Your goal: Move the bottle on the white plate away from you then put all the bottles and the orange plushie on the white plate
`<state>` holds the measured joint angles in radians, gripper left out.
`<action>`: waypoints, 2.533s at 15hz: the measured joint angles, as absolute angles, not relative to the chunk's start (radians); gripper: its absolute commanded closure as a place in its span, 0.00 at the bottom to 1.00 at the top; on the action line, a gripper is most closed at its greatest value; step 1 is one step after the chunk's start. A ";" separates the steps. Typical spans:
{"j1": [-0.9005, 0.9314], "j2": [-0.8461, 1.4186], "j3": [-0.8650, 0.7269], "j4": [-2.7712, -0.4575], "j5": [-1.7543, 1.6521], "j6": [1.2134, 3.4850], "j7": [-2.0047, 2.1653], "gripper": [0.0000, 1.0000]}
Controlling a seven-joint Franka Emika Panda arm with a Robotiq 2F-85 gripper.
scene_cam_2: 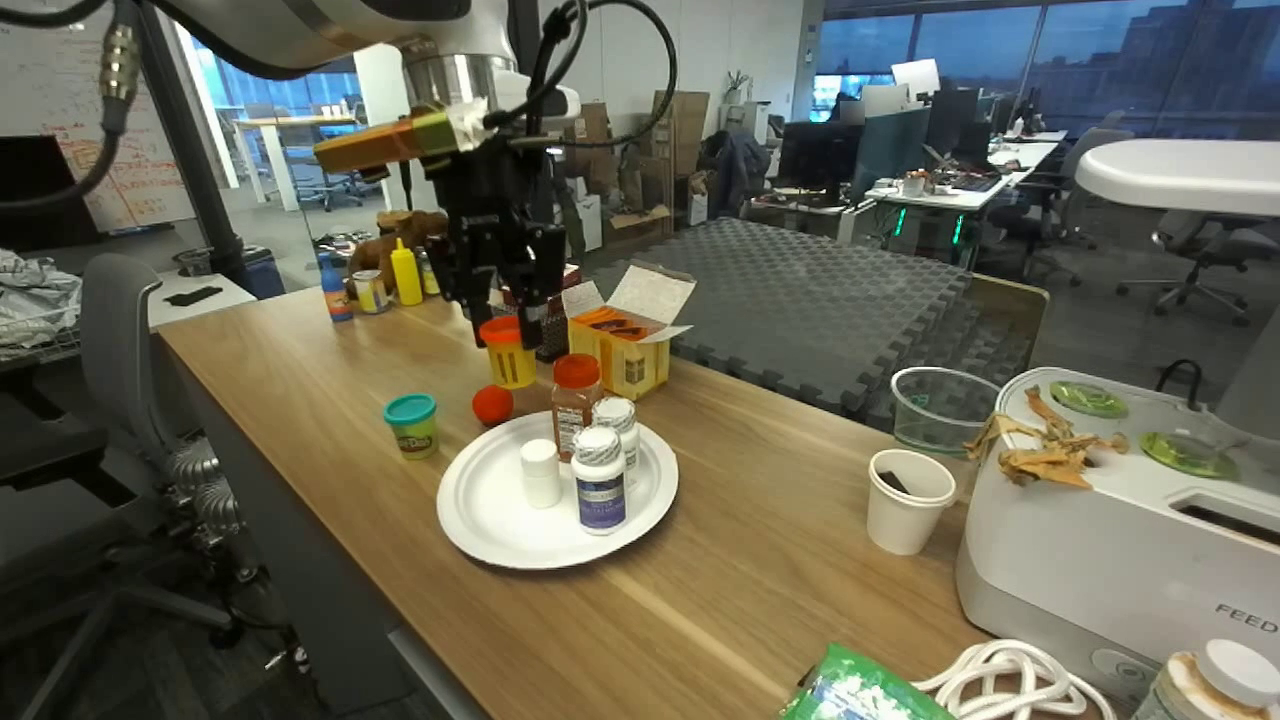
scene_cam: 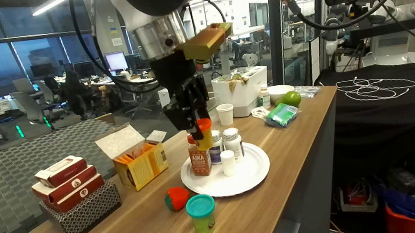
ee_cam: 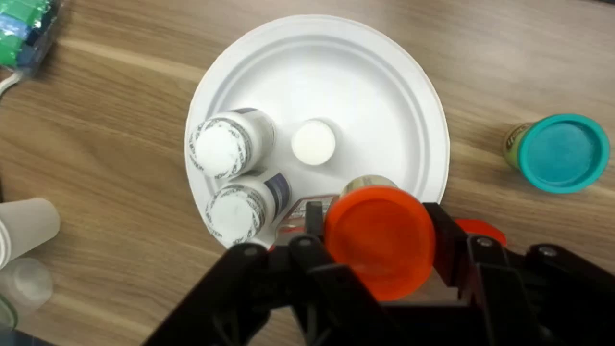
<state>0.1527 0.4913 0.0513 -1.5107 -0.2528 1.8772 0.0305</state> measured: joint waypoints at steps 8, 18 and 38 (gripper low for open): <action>0.134 0.499 0.055 -1.596 -0.179 1.931 -0.037 0.72; 0.134 0.501 0.056 -1.654 -0.171 2.033 -0.064 0.72; 0.122 0.508 0.043 -1.715 -0.232 2.151 -0.092 0.22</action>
<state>0.1224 0.5080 0.0430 -1.7145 -0.2318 2.1509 -0.0919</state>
